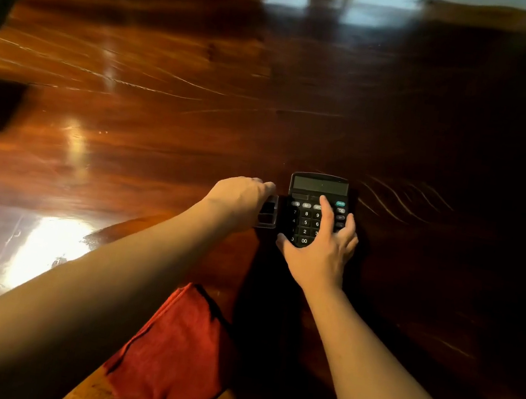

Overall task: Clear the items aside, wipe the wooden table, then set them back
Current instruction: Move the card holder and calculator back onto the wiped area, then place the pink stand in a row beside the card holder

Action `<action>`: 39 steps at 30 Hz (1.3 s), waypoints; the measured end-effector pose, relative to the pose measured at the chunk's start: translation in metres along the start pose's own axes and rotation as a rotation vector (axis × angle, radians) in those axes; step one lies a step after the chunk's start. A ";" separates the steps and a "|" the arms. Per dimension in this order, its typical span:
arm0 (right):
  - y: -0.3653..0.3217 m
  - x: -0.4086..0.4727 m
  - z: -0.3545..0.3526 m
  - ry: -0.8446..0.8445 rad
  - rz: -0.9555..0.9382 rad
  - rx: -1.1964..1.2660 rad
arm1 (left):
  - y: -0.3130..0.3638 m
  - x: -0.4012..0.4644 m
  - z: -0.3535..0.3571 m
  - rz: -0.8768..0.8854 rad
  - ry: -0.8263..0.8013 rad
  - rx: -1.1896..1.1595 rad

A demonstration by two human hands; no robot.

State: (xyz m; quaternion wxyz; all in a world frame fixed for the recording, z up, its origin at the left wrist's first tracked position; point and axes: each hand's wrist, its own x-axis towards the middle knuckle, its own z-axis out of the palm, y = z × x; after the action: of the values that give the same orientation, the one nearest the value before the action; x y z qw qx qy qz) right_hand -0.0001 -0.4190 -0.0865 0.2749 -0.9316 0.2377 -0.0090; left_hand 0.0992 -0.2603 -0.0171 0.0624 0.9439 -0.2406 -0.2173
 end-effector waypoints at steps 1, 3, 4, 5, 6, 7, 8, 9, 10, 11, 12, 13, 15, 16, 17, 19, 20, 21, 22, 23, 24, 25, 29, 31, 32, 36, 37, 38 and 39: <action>0.001 0.000 0.001 -0.006 -0.002 0.006 | 0.000 0.000 0.002 0.000 -0.002 0.002; 0.004 -0.001 0.003 -0.024 -0.004 0.008 | 0.000 -0.001 0.005 -0.005 -0.015 0.013; 0.005 -0.001 0.003 -0.037 -0.005 0.007 | 0.000 -0.001 0.006 -0.011 -0.024 0.015; 0.006 -0.002 0.002 -0.051 -0.007 0.003 | 0.000 -0.001 0.007 -0.017 -0.033 0.013; 0.008 -0.002 0.001 -0.067 -0.009 -0.005 | 0.000 -0.001 0.007 -0.021 -0.039 0.010; 0.009 -0.002 0.000 -0.082 -0.008 -0.012 | -0.001 -0.001 0.007 -0.022 -0.040 0.007; 0.009 -0.002 -0.002 -0.092 -0.005 -0.019 | -0.002 -0.001 0.008 -0.020 -0.038 0.008; 0.008 -0.002 -0.004 -0.102 -0.004 -0.027 | -0.003 -0.002 0.009 -0.019 -0.032 0.011; 0.008 -0.002 -0.006 -0.113 0.001 -0.031 | -0.004 -0.002 0.010 -0.015 -0.027 0.020; 0.008 -0.001 -0.008 -0.126 0.007 -0.036 | -0.005 -0.002 0.012 -0.013 -0.022 0.026; 0.006 -0.001 -0.009 -0.139 0.011 -0.045 | -0.006 -0.003 0.013 -0.013 -0.019 0.027; 0.005 -0.001 -0.010 -0.150 0.016 -0.052 | -0.008 -0.004 0.015 -0.015 -0.019 0.025; 0.002 -0.003 -0.013 -0.158 0.022 -0.060 | -0.013 -0.008 0.017 -0.023 -0.013 0.033; 0.000 -0.005 -0.015 -0.154 0.016 -0.068 | -0.016 -0.012 0.017 -0.033 -0.001 0.042; -0.002 -0.007 -0.016 -0.146 0.002 -0.080 | -0.020 -0.017 0.017 -0.045 0.018 0.047; -0.007 -0.013 -0.018 -0.132 -0.040 -0.112 | -0.030 -0.029 0.018 -0.074 0.058 0.041; -0.010 -0.016 -0.019 -0.129 -0.063 -0.125 | -0.036 -0.037 0.018 -0.094 0.075 0.031; -0.014 -0.020 -0.020 -0.130 -0.081 -0.135 | -0.041 -0.045 0.018 -0.117 0.092 0.018; -0.019 -0.024 -0.020 -0.133 -0.102 -0.146 | -0.048 -0.054 0.017 -0.146 0.106 0.003; -0.024 -0.028 -0.020 -0.140 -0.129 -0.159 | -0.055 -0.064 0.017 -0.182 0.116 -0.010; -0.029 -0.032 -0.020 -0.144 -0.160 -0.170 | -0.061 -0.075 0.017 -0.218 0.121 -0.020; -0.035 -0.037 -0.019 -0.153 -0.190 -0.177 | -0.068 -0.085 0.018 -0.254 0.129 -0.027; -0.066 -0.057 -0.011 -0.240 -0.286 -0.164 | -0.099 -0.134 0.024 -0.391 0.179 -0.031; -0.087 -0.069 -0.004 -0.298 -0.336 -0.161 | -0.118 -0.163 0.028 -0.463 0.206 -0.043; -0.095 -0.075 0.000 -0.321 -0.360 -0.161 | -0.126 -0.176 0.029 -0.496 0.213 -0.053; -0.140 -0.104 0.022 -0.430 -0.484 -0.153 | -0.166 -0.243 0.033 -0.658 0.260 -0.064; -0.154 -0.112 0.028 -0.452 -0.516 -0.160 | -0.177 -0.262 0.033 -0.702 0.274 -0.069; -0.164 -0.120 0.034 -0.467 -0.550 -0.172 | -0.185 -0.279 0.035 -0.748 0.292 -0.079; -0.180 -0.131 0.042 -0.492 -0.589 -0.185 | -0.197 -0.302 0.036 -0.799 0.310 -0.095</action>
State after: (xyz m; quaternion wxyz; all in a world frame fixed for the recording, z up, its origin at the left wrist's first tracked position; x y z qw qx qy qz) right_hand -0.0311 -0.2069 -0.0147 0.2241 -0.9551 -0.1131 0.1576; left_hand -0.0706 0.0569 0.0218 0.0523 0.9805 0.1661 -0.0911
